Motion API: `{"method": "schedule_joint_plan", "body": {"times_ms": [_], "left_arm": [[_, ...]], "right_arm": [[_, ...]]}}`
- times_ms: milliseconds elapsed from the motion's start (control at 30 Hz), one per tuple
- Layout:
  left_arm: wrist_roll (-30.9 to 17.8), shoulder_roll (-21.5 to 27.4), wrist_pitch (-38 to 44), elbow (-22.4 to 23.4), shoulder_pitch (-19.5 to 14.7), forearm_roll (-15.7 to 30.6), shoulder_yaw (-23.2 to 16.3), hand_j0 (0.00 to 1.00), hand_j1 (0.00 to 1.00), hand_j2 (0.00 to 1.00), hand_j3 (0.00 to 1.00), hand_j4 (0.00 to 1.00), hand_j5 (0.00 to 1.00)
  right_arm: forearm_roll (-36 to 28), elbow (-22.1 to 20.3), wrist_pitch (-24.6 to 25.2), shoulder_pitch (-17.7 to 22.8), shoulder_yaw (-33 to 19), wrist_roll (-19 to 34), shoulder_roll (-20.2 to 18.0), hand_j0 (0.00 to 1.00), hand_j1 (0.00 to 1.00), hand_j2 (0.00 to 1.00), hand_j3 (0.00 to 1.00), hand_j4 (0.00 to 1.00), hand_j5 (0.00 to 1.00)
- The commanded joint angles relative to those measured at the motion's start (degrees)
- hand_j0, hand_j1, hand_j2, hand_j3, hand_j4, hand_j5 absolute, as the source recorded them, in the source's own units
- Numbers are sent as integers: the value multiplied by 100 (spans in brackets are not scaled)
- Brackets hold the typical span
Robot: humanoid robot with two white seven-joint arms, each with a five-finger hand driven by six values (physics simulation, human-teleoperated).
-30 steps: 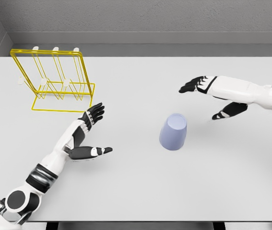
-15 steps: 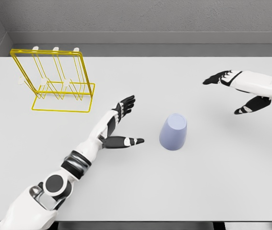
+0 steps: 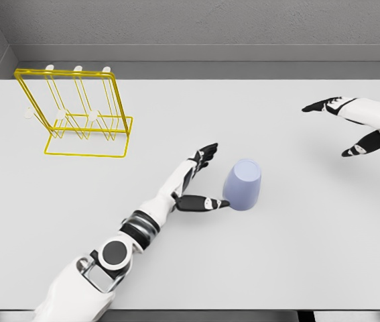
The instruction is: Place the cup on the cup holder with both arms
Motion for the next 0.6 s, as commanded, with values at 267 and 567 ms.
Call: {"method": "schedule_joint_plan", "body": {"times_ms": [267, 567], "left_arm": [[0, -156, 80, 160, -158, -38, -192, 100, 100, 100, 100, 100, 100], [-8, -385, 159, 301, -211, -144, -263, 100, 100, 100, 100, 100, 100]], "right_arm": [[-48, 365, 16, -70, 400, -54, 0, 100, 100, 100, 100, 100, 100], [-65, 417, 16, 35, 409, -45, -44, 100, 100, 100, 100, 100, 100]]}}
